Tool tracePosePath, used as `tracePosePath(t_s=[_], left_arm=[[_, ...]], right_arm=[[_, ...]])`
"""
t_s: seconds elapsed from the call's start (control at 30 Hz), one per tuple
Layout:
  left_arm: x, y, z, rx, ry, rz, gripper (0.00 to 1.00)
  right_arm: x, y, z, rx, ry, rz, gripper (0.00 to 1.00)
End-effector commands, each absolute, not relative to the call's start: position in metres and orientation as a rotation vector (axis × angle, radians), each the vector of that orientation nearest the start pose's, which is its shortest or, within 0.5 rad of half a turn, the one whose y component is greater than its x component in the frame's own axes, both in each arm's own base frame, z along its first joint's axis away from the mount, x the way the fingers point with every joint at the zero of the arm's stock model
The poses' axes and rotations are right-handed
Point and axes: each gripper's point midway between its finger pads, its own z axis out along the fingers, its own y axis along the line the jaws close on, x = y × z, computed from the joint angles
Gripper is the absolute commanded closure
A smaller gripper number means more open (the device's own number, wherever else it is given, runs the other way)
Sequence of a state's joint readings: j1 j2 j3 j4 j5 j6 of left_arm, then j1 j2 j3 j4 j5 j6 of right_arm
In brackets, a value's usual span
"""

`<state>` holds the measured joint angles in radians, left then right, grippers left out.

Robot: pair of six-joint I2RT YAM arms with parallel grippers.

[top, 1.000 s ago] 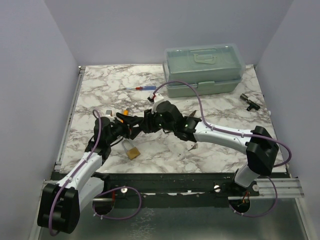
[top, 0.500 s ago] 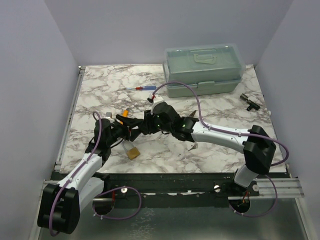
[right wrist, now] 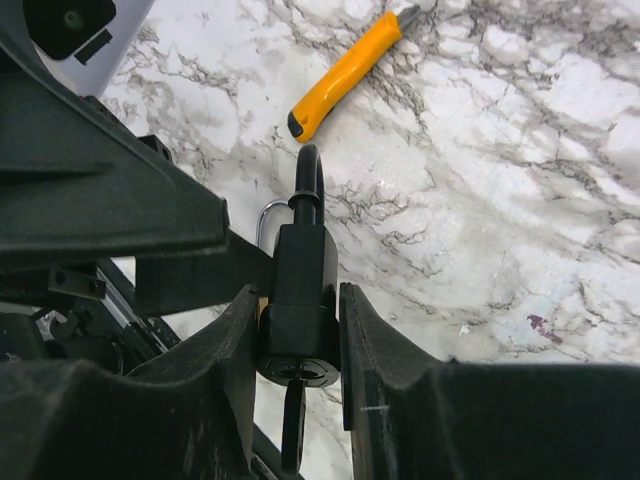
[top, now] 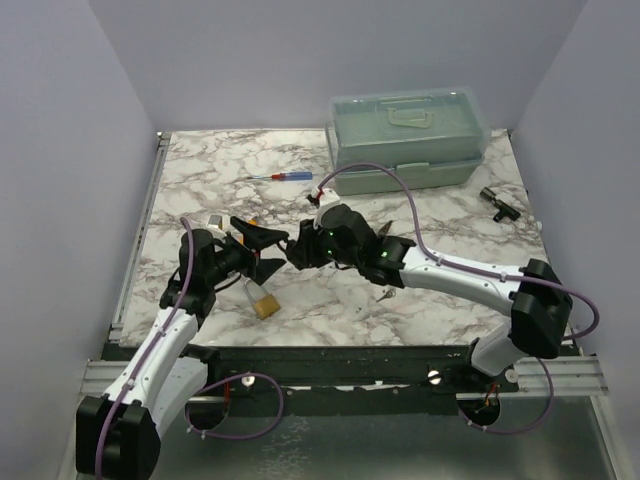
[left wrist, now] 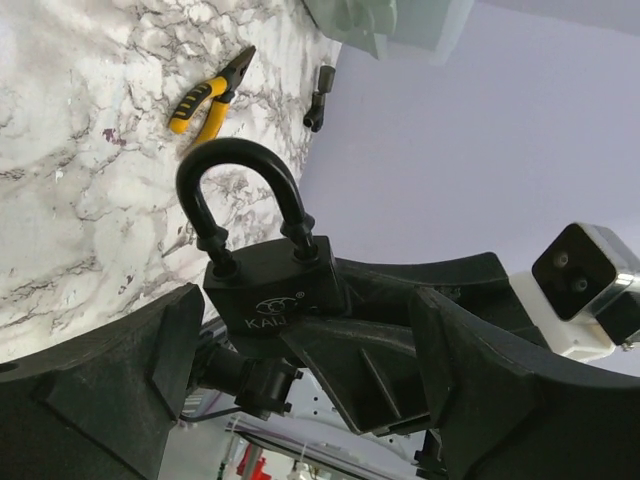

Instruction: Unlock with the key

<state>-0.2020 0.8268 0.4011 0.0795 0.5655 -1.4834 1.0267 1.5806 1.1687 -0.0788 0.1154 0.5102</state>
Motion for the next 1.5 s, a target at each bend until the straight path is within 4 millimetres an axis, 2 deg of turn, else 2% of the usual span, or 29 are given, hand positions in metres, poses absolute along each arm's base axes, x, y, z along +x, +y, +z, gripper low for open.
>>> tracePosePath(t_s=[0.0, 0.17, 0.27, 0.37, 0.47, 0.53, 0.6, 0.67, 0.77, 0.93, 1.03, 1.17, 1.37, 1.47], left_arm=[[0.236, -0.173, 0.199, -0.956, 2.081, -1.501, 0.12], [0.233, -0.171, 0.191, -1.103, 2.079, -1.516, 0.19], [0.232, -0.173, 0.191, -1.102, 2.093, -1.528, 0.24], [0.233, -0.174, 0.193, -1.083, 2.1, -1.53, 0.28], [0.232, -0.173, 0.192, -1.078, 2.101, -1.522, 0.4], [0.232, -0.172, 0.191, -1.073, 2.098, -1.512, 0.41], [0.232, -0.171, 0.189, -1.061, 2.096, -1.498, 0.47], [0.232, -0.171, 0.188, -1.044, 2.096, -1.485, 0.56], [0.233, -0.17, 0.186, -1.036, 2.097, -1.474, 0.64], [0.239, -0.168, 0.187, -1.011, 2.091, -1.435, 0.84], [0.243, -0.165, 0.189, -1.001, 2.075, -1.414, 0.9], [0.246, -0.162, 0.194, -0.98, 2.033, -1.403, 0.91], [0.244, -0.158, 0.214, -0.88, 1.904, -1.438, 0.97], [0.24, -0.157, 0.223, -0.815, 1.833, -1.464, 0.97]], right_arm=[[0.238, 0.399, 0.23, -0.552, 1.942, 0.85, 1.0], [0.222, 0.401, 0.233, -0.684, 1.864, 0.786, 1.0], [0.214, 0.404, 0.231, -0.736, 1.835, 0.743, 1.0], [0.208, 0.411, 0.238, -0.763, 1.785, 0.762, 1.0], [0.206, 0.415, 0.243, -0.774, 1.752, 0.783, 1.0], [0.205, 0.418, 0.248, -0.772, 1.733, 0.799, 1.0], [0.206, 0.419, 0.252, -0.764, 1.716, 0.81, 1.0], [0.206, 0.42, 0.253, -0.768, 1.707, 0.809, 1.0], [0.207, 0.423, 0.25, -0.776, 1.705, 0.807, 1.0], [0.202, 0.429, 0.243, -0.774, 1.721, 0.857, 1.0], [0.199, 0.431, 0.245, -0.728, 1.723, 0.911, 1.0], [0.199, 0.43, 0.251, -0.606, 1.737, 0.987, 1.0], [0.201, 0.424, 0.262, -0.379, 1.765, 1.102, 1.0], [0.201, 0.42, 0.271, -0.267, 1.769, 1.215, 1.0]])
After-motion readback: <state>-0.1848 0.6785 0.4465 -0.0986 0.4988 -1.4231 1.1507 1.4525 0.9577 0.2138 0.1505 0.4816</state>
